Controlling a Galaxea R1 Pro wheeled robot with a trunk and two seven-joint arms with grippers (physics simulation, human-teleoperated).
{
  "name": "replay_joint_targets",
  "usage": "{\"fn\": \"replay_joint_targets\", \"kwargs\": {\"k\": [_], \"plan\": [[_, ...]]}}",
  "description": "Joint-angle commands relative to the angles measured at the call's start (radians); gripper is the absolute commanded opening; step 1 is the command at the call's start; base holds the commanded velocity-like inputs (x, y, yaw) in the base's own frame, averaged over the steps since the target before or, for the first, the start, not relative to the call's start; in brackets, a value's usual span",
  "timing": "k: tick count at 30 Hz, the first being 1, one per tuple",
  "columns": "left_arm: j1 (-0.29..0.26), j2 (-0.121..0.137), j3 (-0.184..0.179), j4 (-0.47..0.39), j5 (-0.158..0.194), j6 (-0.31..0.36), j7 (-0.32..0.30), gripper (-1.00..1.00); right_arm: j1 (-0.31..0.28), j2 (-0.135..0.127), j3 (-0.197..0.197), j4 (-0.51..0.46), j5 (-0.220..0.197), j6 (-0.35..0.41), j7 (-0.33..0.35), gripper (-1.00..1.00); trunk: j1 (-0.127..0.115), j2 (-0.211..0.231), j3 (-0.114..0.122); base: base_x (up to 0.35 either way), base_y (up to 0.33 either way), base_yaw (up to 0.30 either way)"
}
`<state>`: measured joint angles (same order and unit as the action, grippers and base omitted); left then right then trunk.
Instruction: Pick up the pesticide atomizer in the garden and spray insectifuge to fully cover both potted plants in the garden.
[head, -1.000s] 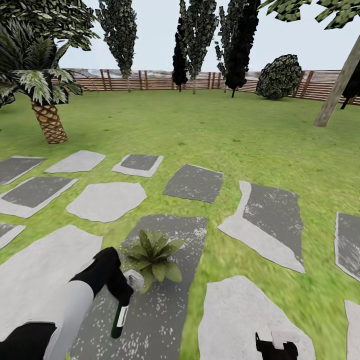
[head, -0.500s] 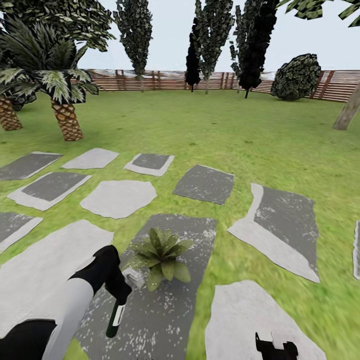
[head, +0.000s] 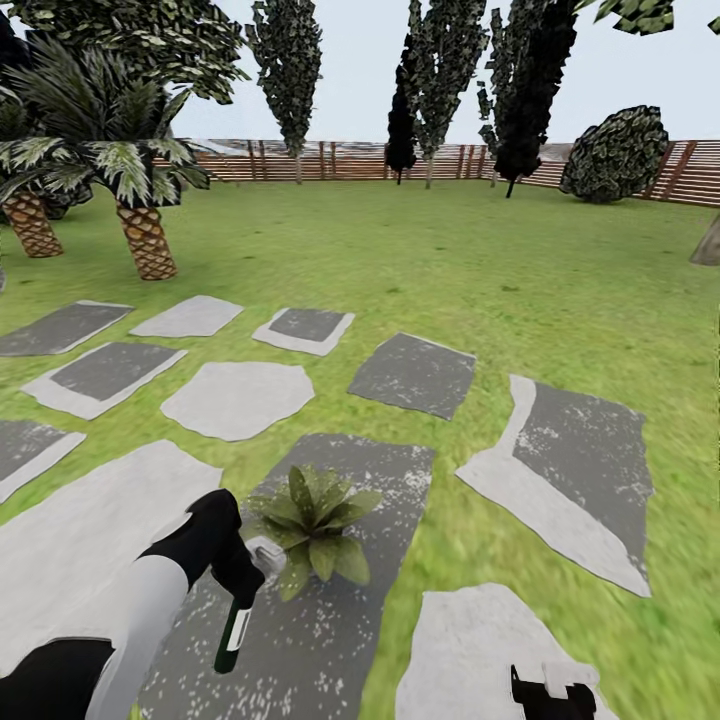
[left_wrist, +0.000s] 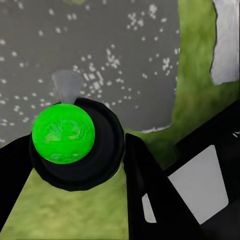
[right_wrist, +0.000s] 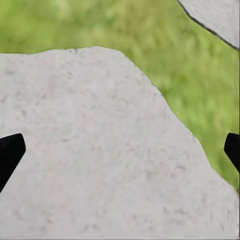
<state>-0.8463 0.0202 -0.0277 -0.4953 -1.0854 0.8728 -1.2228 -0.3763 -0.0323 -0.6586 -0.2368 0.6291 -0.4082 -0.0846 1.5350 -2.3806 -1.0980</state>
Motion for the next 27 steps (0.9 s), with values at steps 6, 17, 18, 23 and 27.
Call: {"fn": "replay_joint_targets", "kwargs": {"k": [6, 17, 18, 23, 27], "plan": [[-0.01, 0.0, -0.002, -0.003, -0.003, 0.008, -0.009, -1.0, -0.001, 0.001, -0.006, 0.003, 0.012, -0.004, -0.004, 1.0, 0.0, 0.0, -0.001, -0.122, -0.215, 0.196], [-0.105, -0.008, -0.02, -0.006, -0.002, 0.006, -0.021, -1.0, 0.005, 0.006, -0.009, -0.003, 0.014, -0.003, -0.004, 1.0, 0.0, 0.0, -0.001, -0.014, -0.012, 0.06], [-0.111, -0.002, -0.017, -0.012, -0.002, 0.002, -0.018, -1.0, 0.008, 0.012, -0.009, -0.005, 0.014, -0.003, -0.006, 1.0, 0.0, 0.0, -0.001, 0.0, 0.0, 0.0], [-0.139, 0.007, -0.034, -0.03, -0.02, 0.005, -0.024, -1.0, 0.014, 0.018, -0.009, 0.008, 0.014, -0.003, -0.008, 1.0, 0.0, 0.0, -0.001, -0.018, 0.0, 0.0], [-0.158, -0.004, -0.056, -0.034, -0.042, 0.011, -0.03, -1.0, 0.017, 0.017, -0.007, 0.028, 0.015, -0.003, -0.007, 1.0, 0.0, 0.0, -0.001, -0.278, 0.0, 0.0]]}}
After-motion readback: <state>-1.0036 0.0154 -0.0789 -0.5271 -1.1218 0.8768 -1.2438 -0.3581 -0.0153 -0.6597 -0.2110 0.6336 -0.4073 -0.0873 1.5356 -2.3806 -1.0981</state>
